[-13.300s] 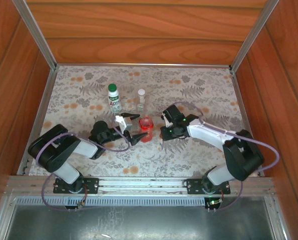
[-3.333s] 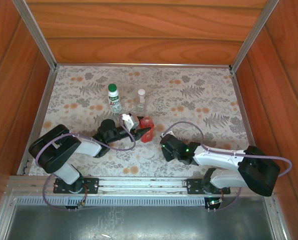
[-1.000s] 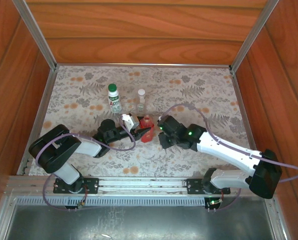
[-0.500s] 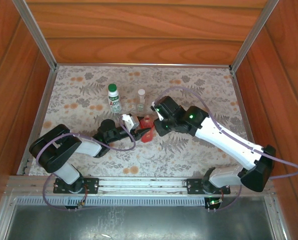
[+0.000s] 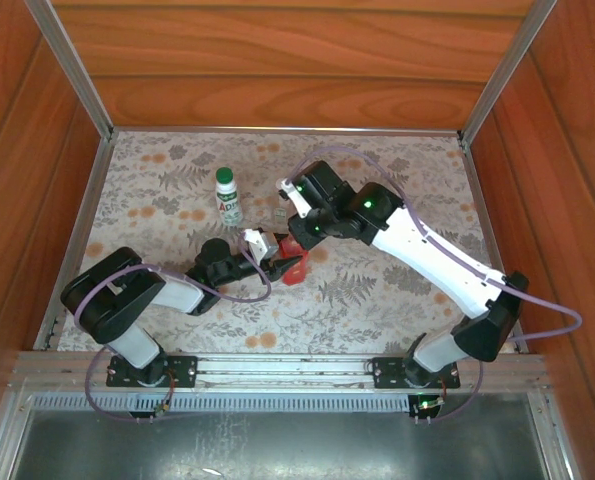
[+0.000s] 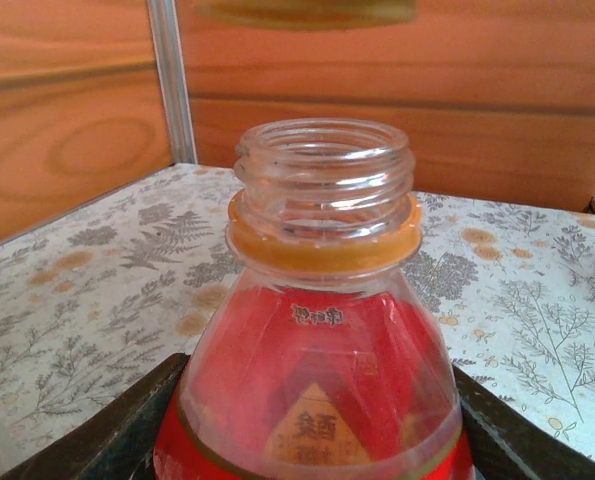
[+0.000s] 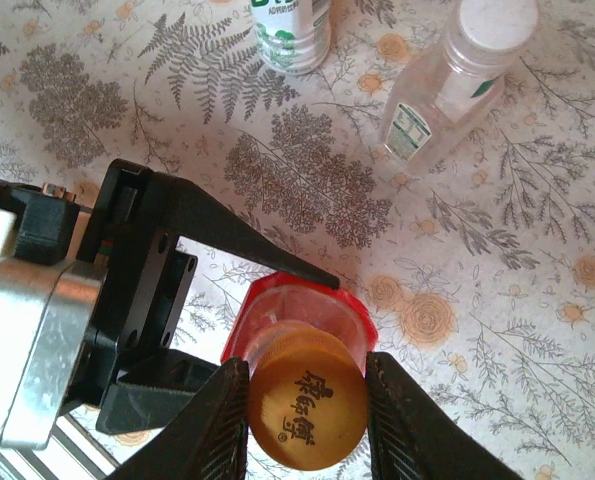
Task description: Screw on the bottle caps
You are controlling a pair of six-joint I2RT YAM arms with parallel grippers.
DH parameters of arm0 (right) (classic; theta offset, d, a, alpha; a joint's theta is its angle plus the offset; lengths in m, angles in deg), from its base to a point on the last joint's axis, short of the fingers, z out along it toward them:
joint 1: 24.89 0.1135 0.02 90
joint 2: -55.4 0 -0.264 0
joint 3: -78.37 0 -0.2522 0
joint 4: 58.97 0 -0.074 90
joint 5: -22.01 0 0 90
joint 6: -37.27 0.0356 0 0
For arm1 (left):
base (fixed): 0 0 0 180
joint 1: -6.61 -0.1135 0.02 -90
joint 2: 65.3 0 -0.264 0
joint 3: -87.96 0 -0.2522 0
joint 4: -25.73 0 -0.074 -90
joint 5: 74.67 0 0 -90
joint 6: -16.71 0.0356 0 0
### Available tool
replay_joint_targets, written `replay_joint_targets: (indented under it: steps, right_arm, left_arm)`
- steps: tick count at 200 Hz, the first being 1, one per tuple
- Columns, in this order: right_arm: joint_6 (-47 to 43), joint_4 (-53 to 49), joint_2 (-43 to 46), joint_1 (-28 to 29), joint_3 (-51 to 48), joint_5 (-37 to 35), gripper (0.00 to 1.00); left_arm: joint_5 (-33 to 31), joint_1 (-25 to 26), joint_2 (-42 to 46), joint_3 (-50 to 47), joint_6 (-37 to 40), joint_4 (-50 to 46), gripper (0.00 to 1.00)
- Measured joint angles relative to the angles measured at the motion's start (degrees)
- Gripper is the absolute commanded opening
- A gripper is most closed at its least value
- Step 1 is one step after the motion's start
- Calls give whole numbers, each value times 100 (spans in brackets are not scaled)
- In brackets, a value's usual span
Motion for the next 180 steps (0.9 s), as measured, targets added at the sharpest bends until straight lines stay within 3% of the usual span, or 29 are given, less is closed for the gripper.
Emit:
replay_joint_targets:
  steps: [180]
  right_arm:
    - [-232,-240,-304,-181,144,566,33]
  left_arm:
    - [122,-2,-144,120,-44,42,58]
